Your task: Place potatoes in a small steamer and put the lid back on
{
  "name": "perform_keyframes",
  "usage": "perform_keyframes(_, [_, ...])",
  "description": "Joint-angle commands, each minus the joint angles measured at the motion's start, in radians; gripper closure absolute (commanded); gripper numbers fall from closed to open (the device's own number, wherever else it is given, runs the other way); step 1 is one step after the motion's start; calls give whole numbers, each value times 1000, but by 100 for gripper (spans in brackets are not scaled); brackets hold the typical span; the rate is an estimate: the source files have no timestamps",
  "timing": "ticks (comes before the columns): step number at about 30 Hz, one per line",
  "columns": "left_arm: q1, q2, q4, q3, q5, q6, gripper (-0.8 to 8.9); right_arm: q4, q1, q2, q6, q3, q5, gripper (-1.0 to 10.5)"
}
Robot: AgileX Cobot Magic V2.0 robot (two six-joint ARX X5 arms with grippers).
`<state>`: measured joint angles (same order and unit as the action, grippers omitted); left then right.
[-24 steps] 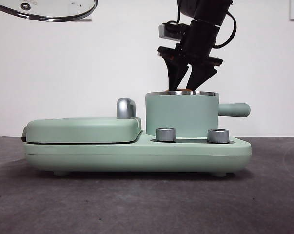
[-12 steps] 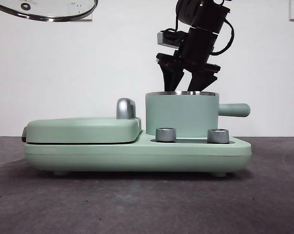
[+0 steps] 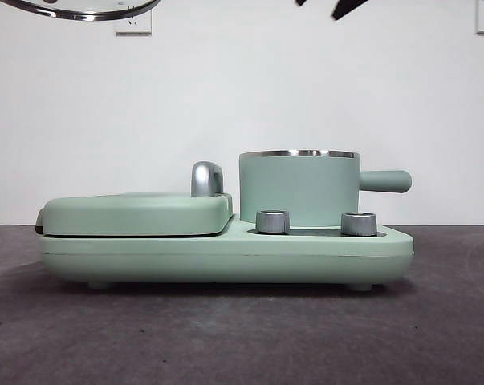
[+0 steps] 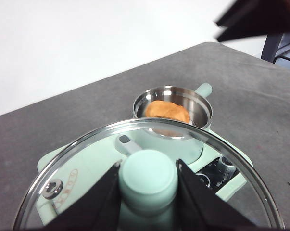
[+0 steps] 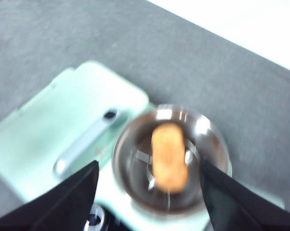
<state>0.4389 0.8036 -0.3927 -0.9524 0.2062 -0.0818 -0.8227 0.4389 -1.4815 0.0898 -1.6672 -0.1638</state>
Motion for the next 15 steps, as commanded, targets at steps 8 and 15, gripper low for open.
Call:
perform_keyframes(8, [6, 41, 66, -15, 54, 21, 800, 58, 5, 494, -4, 499, 61, 622])
perform_keyframes(15, [21, 126, 142, -15, 95, 24, 800, 20, 5, 779, -67, 676, 93, 622])
